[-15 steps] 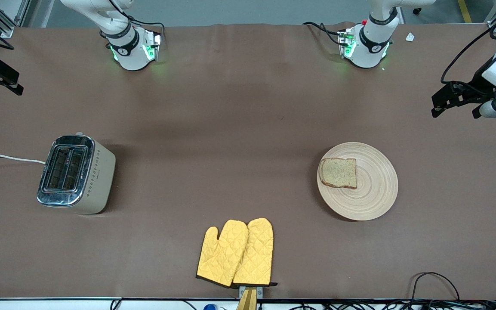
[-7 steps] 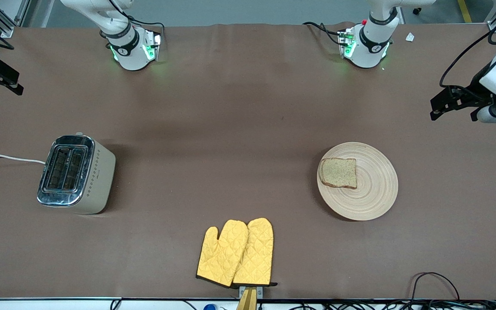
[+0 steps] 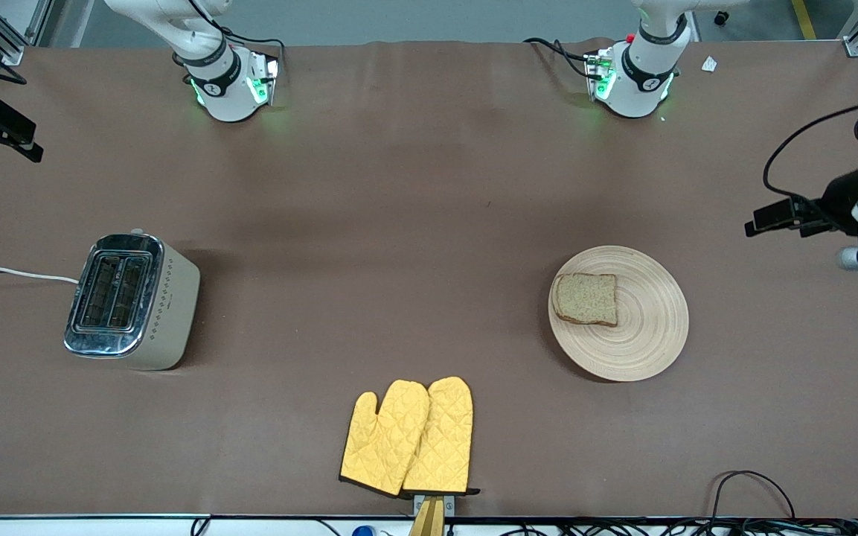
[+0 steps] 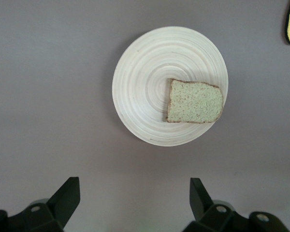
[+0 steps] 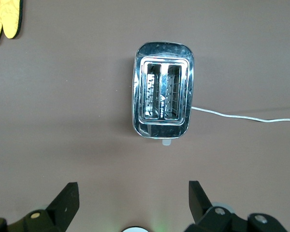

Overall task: Move plate and put bread in toaster
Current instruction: 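Move the left gripper down toward the rim of the wooden plate, then grip the plate rim with the left gripper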

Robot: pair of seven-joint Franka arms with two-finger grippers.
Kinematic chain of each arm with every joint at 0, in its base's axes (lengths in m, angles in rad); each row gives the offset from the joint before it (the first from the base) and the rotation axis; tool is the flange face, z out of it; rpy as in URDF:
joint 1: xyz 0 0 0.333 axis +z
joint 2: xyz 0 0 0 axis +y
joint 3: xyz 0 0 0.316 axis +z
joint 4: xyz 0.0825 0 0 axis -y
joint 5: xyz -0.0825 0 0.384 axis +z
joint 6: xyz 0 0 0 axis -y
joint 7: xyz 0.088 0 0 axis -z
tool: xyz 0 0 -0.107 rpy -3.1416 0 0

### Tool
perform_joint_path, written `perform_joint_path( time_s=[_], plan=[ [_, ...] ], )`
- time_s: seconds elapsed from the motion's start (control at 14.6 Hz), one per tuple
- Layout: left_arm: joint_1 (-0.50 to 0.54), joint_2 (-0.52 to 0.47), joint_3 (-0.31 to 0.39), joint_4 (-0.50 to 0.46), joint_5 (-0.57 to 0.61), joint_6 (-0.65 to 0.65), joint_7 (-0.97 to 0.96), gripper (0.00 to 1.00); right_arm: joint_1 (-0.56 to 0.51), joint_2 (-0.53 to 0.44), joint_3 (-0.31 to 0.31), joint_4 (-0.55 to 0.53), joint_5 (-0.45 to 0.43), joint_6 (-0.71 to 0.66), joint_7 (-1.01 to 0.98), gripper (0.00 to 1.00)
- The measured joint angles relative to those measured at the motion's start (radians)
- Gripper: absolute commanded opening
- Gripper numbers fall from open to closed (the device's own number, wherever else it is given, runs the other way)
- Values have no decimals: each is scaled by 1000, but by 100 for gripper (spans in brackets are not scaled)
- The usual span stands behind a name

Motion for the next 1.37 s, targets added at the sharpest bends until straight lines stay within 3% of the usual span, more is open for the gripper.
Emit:
perform_joint_path(
  time_s=[0.34,0.82,1.23,1.37],
  plan=[
    [137,231,2,-1,-185,76,257,100,0,0,0,1,0,-1,0,100],
    [207,557,2,21,-388,196,620,100,0,0,0,1,0,-1,0,100],
    [194,637,-8,52,-507,199,649,99,0,0,0,1,0,-1,0,100],
    [193,641,-8,52,-523,199,649,84,0,0,0,1,1,-1,0,100]
  ],
)
